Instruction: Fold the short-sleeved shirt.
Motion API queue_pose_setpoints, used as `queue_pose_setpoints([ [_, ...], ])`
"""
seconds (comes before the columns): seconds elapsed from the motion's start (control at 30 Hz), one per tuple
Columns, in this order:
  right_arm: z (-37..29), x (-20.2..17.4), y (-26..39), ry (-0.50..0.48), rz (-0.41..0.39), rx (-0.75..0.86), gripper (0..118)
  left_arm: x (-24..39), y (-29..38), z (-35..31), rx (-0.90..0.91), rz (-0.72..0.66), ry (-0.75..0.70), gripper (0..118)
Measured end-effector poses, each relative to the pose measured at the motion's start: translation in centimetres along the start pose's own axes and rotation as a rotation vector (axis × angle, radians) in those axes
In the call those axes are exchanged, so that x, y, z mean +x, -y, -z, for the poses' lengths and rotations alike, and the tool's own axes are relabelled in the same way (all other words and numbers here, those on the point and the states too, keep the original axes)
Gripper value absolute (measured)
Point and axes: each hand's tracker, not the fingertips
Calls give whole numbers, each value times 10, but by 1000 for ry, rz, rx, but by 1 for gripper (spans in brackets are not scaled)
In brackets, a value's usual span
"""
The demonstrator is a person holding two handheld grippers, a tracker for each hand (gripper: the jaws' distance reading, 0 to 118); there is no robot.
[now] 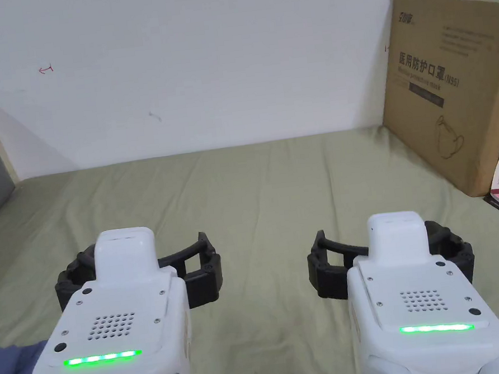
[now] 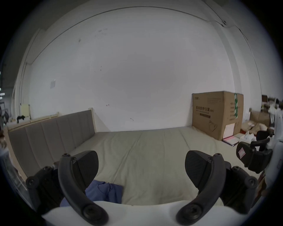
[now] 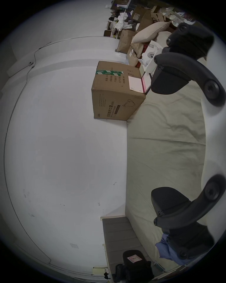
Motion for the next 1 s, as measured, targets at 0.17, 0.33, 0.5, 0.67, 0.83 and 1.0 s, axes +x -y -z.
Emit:
queue_pose_setpoints([
  [0.17,-1,2,-17,7,5,14,118,-1,-10,-4,22,49,-22,109],
  [0.33,-4,0,-10,-5,-28,23,33,3,-7,-13,55,68,-7,5],
  [0.5,0,1,-4,19,-2,4,1,5,-3,-11,48,51,5,0],
  [0.67,2,2,-7,-1,3,0,0,8,-7,-8,39,49,15,0],
  [0.83,2,-1,-10,-16,-15,1,0,5,-7,-5,26,37,16,0],
  [1.0,3,-22,-24,-124,14,12,0,-29,-10,-14,8,-1,-91,0],
])
